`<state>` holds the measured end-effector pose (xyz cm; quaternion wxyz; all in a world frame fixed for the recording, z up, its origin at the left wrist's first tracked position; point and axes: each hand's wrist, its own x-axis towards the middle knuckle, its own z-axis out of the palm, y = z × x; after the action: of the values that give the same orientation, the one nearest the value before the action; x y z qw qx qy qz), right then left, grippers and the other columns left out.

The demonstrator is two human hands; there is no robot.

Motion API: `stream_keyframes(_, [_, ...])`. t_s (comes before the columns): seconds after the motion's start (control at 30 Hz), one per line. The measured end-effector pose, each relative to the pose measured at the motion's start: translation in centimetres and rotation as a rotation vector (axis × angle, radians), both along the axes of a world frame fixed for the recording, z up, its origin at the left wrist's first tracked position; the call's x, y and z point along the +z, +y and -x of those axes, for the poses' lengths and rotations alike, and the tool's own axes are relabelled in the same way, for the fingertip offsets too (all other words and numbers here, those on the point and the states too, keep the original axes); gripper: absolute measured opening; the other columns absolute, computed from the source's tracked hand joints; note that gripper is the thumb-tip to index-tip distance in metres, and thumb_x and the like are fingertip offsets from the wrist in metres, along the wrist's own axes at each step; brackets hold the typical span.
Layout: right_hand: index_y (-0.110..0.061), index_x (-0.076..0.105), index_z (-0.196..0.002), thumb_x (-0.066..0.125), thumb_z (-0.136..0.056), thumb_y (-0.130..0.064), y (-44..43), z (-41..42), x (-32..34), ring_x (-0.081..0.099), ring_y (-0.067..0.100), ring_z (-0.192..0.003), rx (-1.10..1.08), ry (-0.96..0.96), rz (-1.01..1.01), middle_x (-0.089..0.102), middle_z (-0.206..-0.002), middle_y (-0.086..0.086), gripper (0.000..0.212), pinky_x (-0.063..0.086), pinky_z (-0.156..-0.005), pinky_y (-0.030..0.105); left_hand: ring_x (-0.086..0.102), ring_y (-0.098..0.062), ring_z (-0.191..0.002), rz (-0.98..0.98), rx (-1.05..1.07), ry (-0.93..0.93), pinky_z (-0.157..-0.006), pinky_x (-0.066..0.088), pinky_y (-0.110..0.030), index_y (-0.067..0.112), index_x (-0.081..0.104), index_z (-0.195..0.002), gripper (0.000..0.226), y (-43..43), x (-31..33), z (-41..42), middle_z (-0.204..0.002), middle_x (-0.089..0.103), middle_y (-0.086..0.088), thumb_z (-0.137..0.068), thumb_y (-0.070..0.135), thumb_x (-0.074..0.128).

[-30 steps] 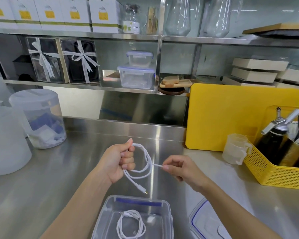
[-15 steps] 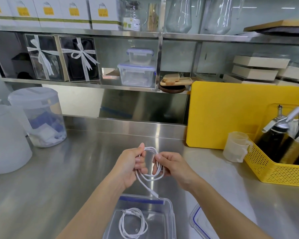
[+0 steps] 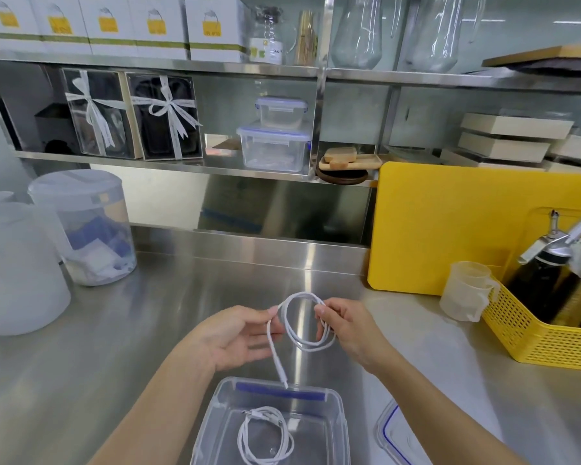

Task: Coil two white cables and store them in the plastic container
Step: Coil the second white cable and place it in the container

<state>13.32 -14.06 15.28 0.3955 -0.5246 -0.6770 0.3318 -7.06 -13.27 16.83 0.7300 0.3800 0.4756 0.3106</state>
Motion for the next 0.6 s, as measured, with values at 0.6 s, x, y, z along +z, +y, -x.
stream_keyframes(0.6, [-0.012, 0.064, -0.077, 0.051, -0.093, -0.027, -1.2, 1.4, -1.3, 0.048, 0.006, -0.056, 0.037, -0.111, -0.048, 0.055, -0.062, -0.004, 0.026, 0.043, -0.058, 0.027, 0.062, -0.018, -0.04, -0.622, 0.416, 0.578, -0.036, 0.043, -0.022, 0.018, 0.03, -0.082, 0.043, -1.2, -2.9, -4.5, -0.07, 0.055, -0.009, -0.076, 0.006, 0.071])
